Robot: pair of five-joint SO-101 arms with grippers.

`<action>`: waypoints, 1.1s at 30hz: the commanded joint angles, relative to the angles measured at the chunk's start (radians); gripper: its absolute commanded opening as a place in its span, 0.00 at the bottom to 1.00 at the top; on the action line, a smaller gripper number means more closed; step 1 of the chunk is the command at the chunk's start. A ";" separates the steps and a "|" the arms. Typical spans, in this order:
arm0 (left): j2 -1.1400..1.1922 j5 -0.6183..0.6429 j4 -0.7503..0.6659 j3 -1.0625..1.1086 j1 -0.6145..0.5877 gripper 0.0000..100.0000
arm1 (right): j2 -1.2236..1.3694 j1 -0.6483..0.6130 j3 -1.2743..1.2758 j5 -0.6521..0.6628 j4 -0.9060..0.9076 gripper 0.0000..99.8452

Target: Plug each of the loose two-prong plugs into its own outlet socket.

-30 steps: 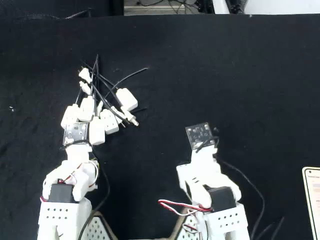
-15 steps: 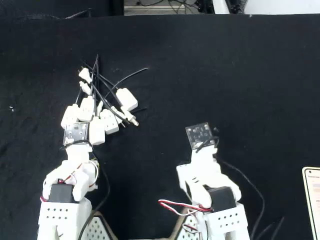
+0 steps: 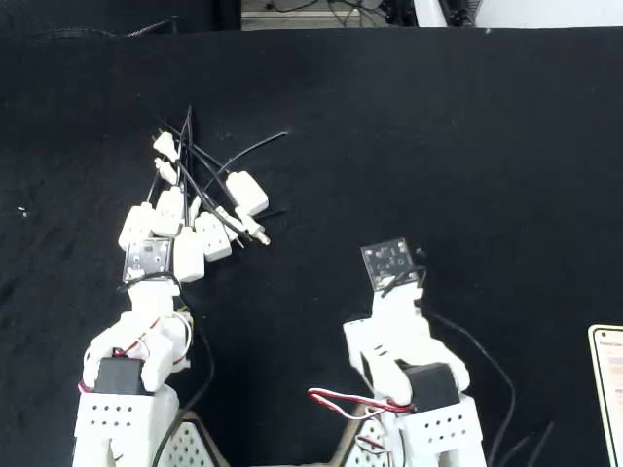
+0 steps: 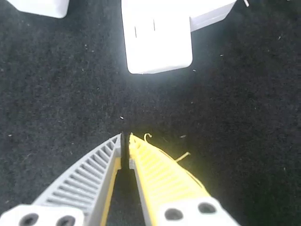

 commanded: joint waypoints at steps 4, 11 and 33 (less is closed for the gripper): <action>-0.008 0.005 -0.011 0.019 0.007 0.04 | -0.091 0.020 0.004 0.003 -0.011 0.01; -0.008 0.005 -0.011 0.019 0.007 0.04 | -0.091 0.020 0.004 0.003 -0.011 0.01; -0.008 0.003 -0.011 0.019 0.117 0.04 | -0.091 0.017 0.004 0.003 -0.011 0.01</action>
